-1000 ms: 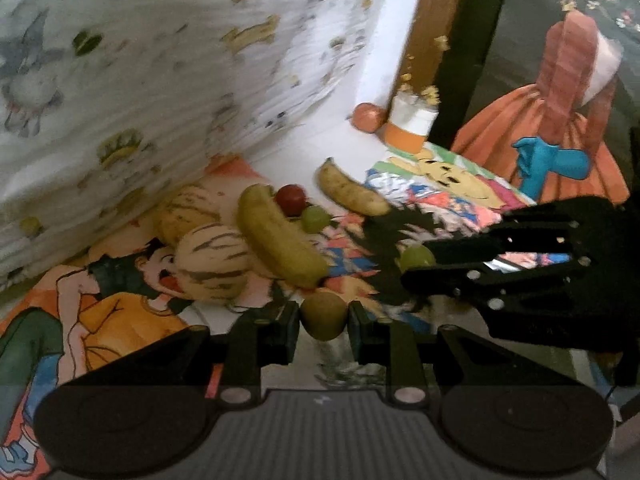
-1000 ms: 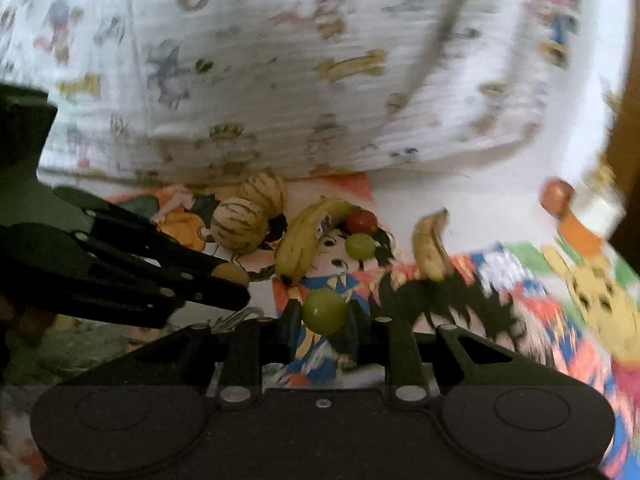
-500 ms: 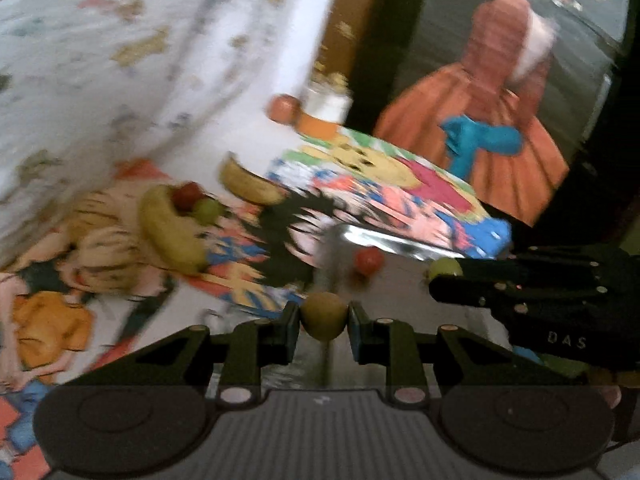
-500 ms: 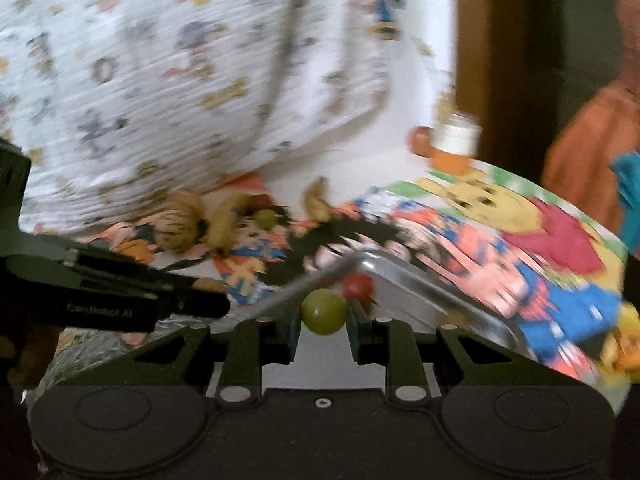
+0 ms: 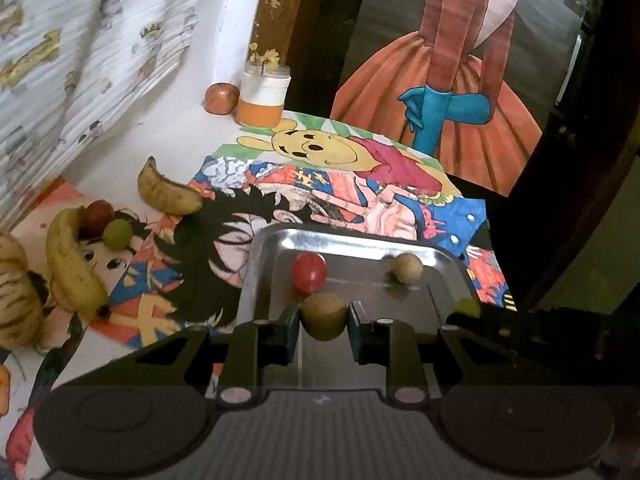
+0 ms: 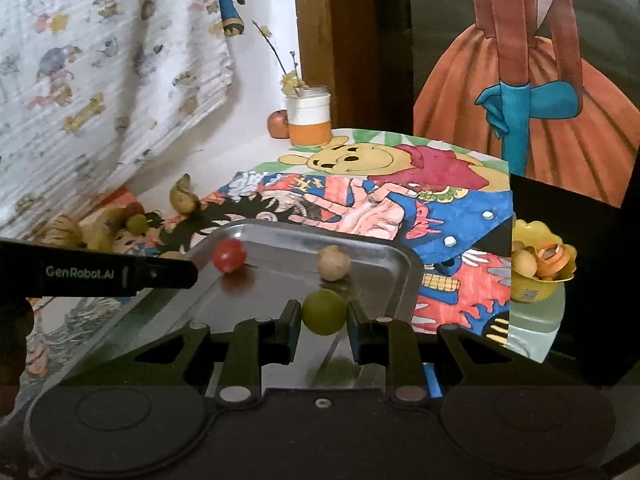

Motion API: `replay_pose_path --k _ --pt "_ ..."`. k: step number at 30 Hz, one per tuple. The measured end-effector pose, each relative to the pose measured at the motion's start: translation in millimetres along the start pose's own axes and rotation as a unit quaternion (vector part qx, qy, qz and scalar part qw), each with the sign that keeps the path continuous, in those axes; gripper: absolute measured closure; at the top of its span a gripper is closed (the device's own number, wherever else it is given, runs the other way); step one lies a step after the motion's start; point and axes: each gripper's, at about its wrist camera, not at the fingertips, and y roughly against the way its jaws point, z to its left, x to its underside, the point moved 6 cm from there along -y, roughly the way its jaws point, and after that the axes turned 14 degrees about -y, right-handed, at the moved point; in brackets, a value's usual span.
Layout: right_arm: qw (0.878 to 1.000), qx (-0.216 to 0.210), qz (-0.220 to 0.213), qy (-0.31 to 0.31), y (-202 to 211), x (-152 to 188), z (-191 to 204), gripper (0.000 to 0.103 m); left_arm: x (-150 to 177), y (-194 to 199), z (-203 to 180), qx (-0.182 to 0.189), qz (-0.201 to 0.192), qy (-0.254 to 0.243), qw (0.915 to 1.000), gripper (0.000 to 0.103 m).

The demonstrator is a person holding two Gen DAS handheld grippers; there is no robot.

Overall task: Organize fruits
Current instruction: 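Carry the kiwi and grape over the tray and open both grippers to release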

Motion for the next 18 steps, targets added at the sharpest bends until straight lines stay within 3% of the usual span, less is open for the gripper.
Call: replay_pose_path --k 18 --pt "1.000 0.019 0.011 -0.001 -22 -1 0 0.075 11 -29 1 0.000 0.024 0.000 0.9997 0.074"
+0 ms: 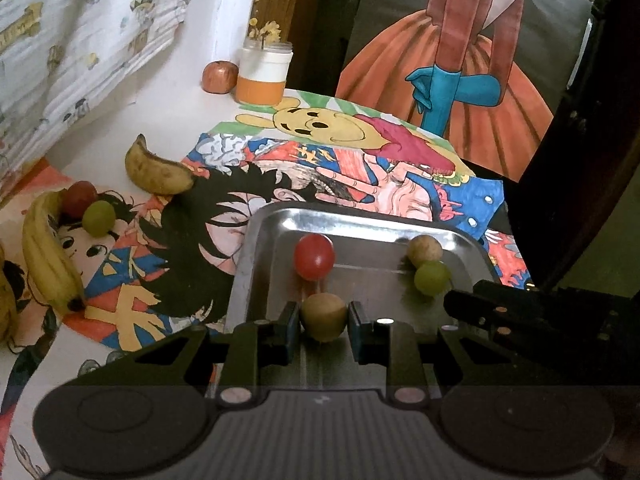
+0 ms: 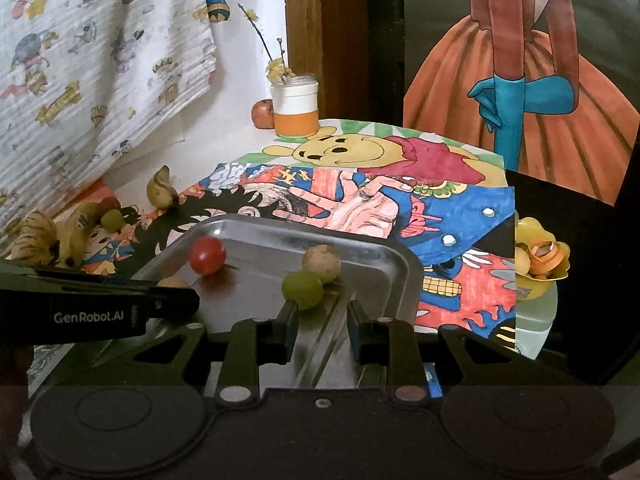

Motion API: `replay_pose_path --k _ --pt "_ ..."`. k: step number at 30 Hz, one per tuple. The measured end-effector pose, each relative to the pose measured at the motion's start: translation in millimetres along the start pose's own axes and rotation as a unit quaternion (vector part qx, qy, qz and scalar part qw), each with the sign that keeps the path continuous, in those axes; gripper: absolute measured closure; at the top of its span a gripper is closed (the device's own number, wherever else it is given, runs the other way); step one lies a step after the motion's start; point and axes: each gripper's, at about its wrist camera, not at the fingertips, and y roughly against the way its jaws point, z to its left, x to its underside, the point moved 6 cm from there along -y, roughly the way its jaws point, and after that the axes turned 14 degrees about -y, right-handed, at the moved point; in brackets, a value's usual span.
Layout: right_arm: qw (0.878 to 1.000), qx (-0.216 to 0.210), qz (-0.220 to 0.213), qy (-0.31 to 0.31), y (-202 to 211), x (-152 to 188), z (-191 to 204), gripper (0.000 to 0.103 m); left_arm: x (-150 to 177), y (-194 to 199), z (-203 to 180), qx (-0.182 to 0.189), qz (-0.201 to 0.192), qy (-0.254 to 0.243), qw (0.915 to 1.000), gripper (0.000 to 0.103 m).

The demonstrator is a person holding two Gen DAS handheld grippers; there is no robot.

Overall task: Organize fruits
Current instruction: 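Carry the kiwi and grape over the tray and open both grippers to release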

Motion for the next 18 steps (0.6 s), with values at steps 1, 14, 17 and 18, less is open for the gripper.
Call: replay_pose_path --k 1,14,17,18 --pt "1.000 -0.001 0.001 0.000 0 0 0 0.074 0 0 0 0.001 0.000 0.001 1.0000 0.074" --pt "1.000 0.003 -0.018 0.000 26 -1 1 0.050 0 6 2 -0.002 0.000 0.014 0.9999 0.062" --pt "1.000 0.002 -0.024 -0.003 36 -1 0 0.042 -2 15 3 -0.006 -0.010 0.021 0.9997 0.034" --pt "1.000 0.002 -0.026 -0.003 40 -2 0 0.040 -3 20 3 -0.009 -0.016 0.023 0.9996 0.031"
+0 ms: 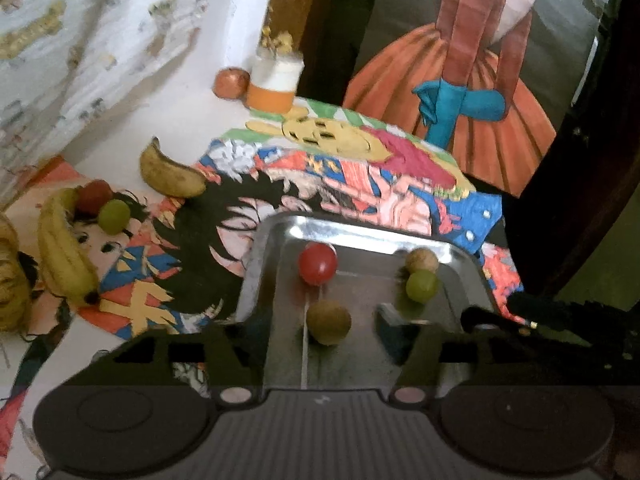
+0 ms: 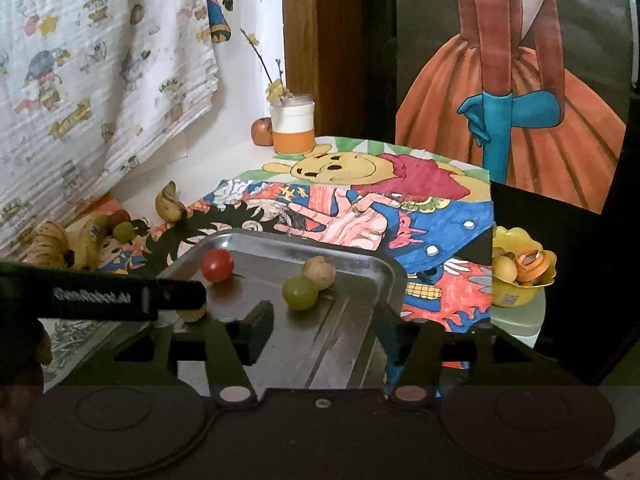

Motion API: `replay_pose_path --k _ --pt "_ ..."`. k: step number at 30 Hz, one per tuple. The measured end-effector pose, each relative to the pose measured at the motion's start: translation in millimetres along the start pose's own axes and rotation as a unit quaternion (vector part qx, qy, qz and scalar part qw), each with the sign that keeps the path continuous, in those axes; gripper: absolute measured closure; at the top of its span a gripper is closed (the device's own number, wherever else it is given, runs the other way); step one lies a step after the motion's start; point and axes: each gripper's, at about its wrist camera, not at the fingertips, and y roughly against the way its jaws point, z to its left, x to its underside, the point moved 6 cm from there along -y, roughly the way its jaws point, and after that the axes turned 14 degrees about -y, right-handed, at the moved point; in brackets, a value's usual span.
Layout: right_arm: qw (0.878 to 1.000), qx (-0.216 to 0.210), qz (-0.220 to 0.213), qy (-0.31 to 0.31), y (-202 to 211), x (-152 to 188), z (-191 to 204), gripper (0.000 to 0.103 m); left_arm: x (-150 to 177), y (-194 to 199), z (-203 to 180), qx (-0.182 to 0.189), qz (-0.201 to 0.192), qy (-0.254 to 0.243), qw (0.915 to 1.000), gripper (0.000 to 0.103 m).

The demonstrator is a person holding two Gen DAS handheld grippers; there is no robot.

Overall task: Organize fruits
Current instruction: 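Carry the kiwi and grape over the tray and open both grippers to release, then lift both grippers away from the tray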

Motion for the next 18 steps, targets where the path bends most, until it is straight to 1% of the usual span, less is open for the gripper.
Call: replay_pose_path --k 2,3,8,11,15,18 --pt "1.000 -0.003 -0.004 -0.001 8 0 1 0.029 -3 8 1 -0.005 -0.006 0.004 1.0000 0.022" --pt "1.000 -0.006 -0.007 -0.002 14 0 1 0.026 -4 13 2 -0.007 -0.009 0.006 0.9999 0.020" --pt "1.000 -0.019 -0.017 -0.007 38 1 6 0.006 -5 41 7 -0.022 -0.029 0.017 0.9992 0.001" --pt "0.999 -0.033 -0.022 -0.009 53 5 11 0.001 -2 60 10 -0.029 -0.038 0.025 0.9985 0.000" --pt "0.998 -0.051 -0.017 -0.014 70 14 21 0.001 10 83 15 -0.047 -0.034 0.025 0.9980 0.000" --pt "0.998 -0.055 -0.011 -0.006 81 24 30 0.001 22 99 18 -0.054 -0.035 0.023 0.9977 0.000"
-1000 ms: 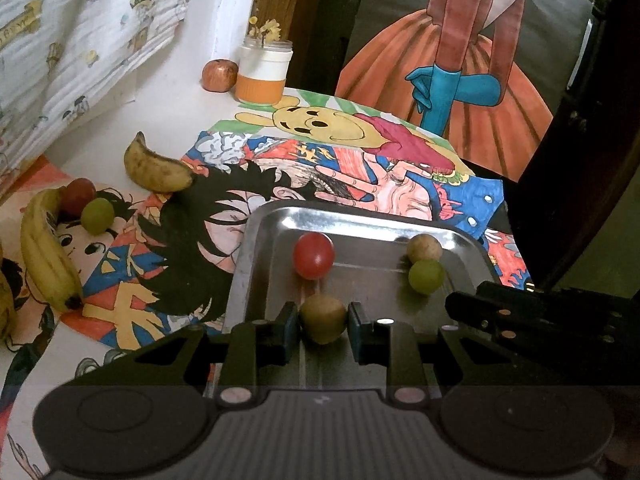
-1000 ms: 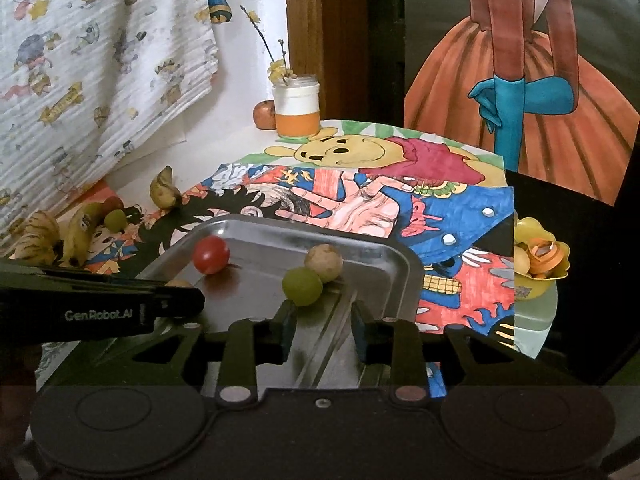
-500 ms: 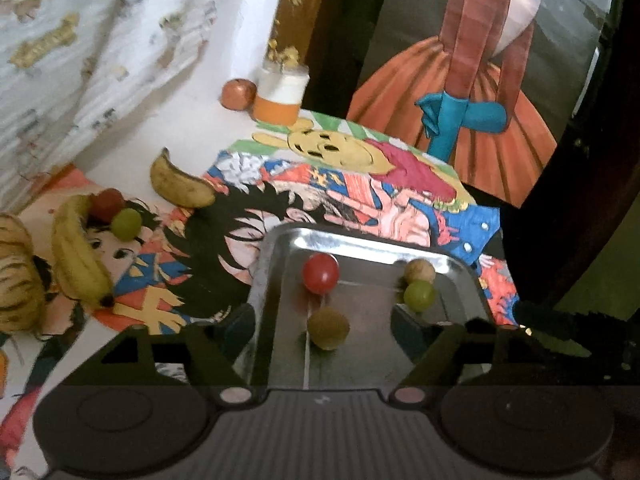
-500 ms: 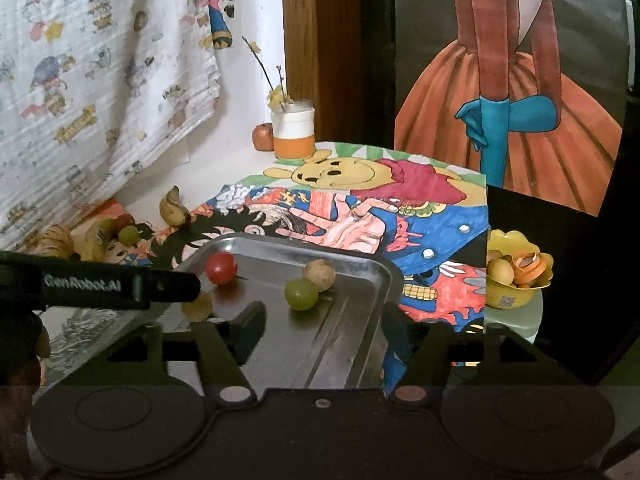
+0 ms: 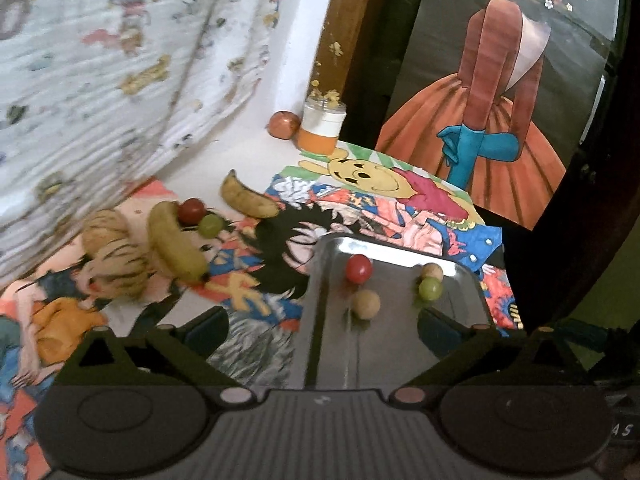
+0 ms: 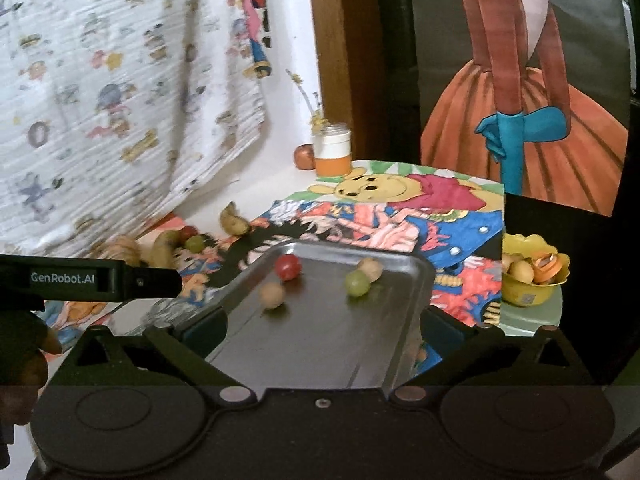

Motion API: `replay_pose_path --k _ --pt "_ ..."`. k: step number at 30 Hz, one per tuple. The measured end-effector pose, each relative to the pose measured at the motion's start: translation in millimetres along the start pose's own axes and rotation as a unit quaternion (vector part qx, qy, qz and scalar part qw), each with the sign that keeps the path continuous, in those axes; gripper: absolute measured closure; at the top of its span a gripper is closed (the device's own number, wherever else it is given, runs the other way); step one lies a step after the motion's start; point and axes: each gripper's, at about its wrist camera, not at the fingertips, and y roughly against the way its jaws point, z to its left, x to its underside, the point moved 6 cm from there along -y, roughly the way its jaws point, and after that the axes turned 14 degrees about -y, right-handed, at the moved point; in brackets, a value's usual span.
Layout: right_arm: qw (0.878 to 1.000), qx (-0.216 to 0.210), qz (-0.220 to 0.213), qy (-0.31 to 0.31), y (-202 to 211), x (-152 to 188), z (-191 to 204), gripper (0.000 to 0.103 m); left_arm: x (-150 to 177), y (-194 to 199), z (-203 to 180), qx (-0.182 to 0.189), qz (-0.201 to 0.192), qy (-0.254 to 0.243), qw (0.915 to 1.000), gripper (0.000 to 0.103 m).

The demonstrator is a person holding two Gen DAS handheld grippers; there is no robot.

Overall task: Organize fruits
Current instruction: 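Lift both grippers away from the tray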

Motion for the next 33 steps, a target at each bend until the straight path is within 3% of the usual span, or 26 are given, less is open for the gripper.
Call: replay_pose_path --k 8,20,25,33 --pt "1.000 0.009 0.028 0.010 24 35 15 0.001 32 34 5 -0.001 0.009 -0.027 0.9996 0.000" --pt "0.995 0.014 0.097 0.008 56 91 36 0.001 81 73 15 0.004 0.038 -0.028 0.9989 0.000" --pt "0.992 0.014 0.121 0.009 56 102 46 0.001 94 84 15 0.009 0.047 -0.039 0.9981 0.000" --pt "0.990 0.004 0.139 0.038 51 109 65 0.001 113 93 32 -0.013 0.068 -0.024 0.9973 0.000"
